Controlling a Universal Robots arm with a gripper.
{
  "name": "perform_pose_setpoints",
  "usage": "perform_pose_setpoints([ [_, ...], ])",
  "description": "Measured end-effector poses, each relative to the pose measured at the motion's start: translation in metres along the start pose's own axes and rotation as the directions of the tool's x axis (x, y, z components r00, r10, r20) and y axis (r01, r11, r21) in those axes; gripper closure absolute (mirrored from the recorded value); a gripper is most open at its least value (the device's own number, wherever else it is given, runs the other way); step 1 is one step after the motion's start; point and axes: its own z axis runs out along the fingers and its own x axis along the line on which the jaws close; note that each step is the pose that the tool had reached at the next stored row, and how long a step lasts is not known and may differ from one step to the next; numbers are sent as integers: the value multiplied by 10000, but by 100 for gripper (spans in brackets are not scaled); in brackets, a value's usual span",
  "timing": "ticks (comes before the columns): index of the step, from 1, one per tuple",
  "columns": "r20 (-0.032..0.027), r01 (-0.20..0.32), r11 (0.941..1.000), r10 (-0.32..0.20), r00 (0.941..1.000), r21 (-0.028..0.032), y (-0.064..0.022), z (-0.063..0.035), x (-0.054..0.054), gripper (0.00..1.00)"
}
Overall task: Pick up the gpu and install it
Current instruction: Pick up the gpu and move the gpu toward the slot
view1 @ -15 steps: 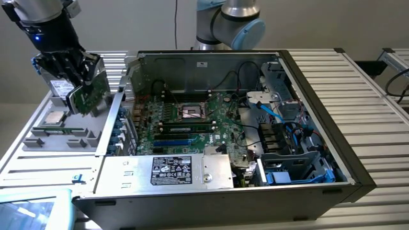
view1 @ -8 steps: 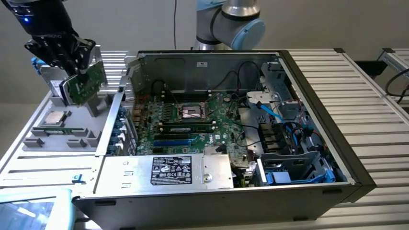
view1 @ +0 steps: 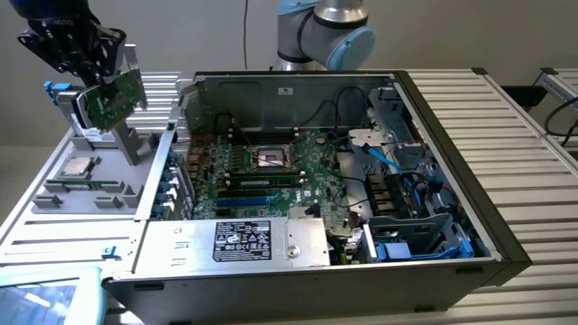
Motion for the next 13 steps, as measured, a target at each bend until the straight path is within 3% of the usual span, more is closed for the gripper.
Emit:
perform_pose_setpoints([
  [13, 178, 9, 10000, -8, 9998, -27, 62, -382, -5, 71],
])
